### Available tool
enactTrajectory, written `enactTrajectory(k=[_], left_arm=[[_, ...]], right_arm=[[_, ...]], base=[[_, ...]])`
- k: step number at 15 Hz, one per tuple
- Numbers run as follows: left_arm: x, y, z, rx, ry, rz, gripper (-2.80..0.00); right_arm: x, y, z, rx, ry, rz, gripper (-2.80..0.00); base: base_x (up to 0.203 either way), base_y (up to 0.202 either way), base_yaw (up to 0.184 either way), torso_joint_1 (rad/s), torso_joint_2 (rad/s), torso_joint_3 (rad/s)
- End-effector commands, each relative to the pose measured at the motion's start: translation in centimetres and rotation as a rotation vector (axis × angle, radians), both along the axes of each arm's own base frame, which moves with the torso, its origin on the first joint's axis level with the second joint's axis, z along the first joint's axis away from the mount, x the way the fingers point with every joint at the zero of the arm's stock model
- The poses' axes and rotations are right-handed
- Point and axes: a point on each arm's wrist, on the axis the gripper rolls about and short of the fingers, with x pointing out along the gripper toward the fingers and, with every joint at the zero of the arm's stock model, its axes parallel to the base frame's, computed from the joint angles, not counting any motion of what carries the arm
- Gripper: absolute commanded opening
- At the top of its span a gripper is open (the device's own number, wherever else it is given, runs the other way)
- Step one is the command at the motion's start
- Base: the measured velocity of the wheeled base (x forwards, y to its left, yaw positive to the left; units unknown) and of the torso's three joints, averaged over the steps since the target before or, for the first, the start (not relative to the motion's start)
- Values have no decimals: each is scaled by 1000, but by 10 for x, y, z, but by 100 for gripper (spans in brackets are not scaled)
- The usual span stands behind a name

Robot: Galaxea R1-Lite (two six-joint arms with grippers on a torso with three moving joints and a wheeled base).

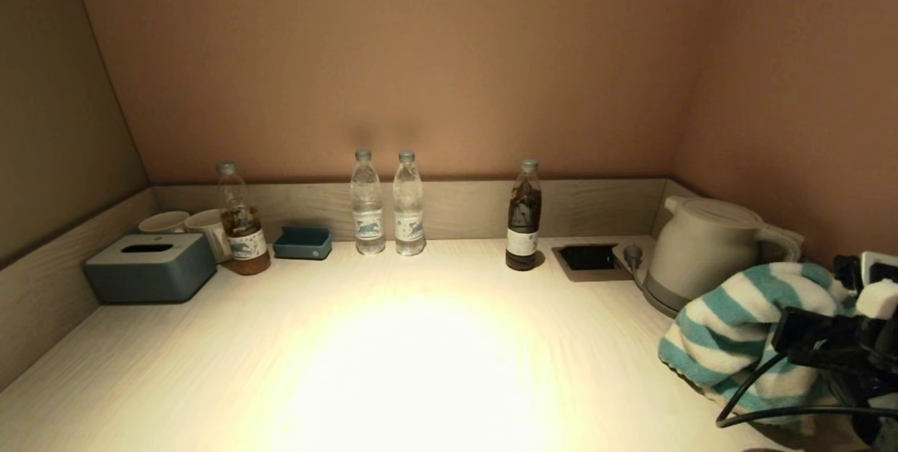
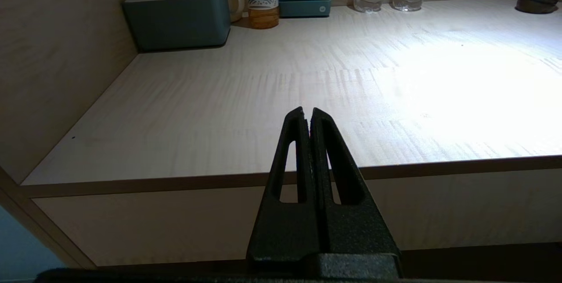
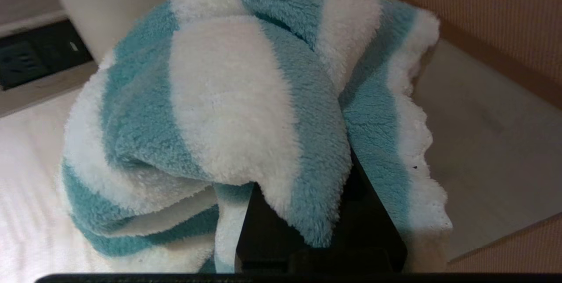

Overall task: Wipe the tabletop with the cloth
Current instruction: Place the tablecloth

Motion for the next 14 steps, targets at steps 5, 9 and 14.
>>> enactTrajectory(k=[5,9,14], left_arm=[[0,0,0,0,0,0,-280],[0,0,0,0,0,0,-280],[0,0,0,0,0,0,-280]], right_arm=[[20,-18,-32,77,89,-46,-280],[22,-18,-37,96,99,-34,-280],[27,-20,-46,117,123,-33,-280]], base=[[0,0,0,0,0,0],[0,0,0,0,0,0],[0,0,0,0,0,0]])
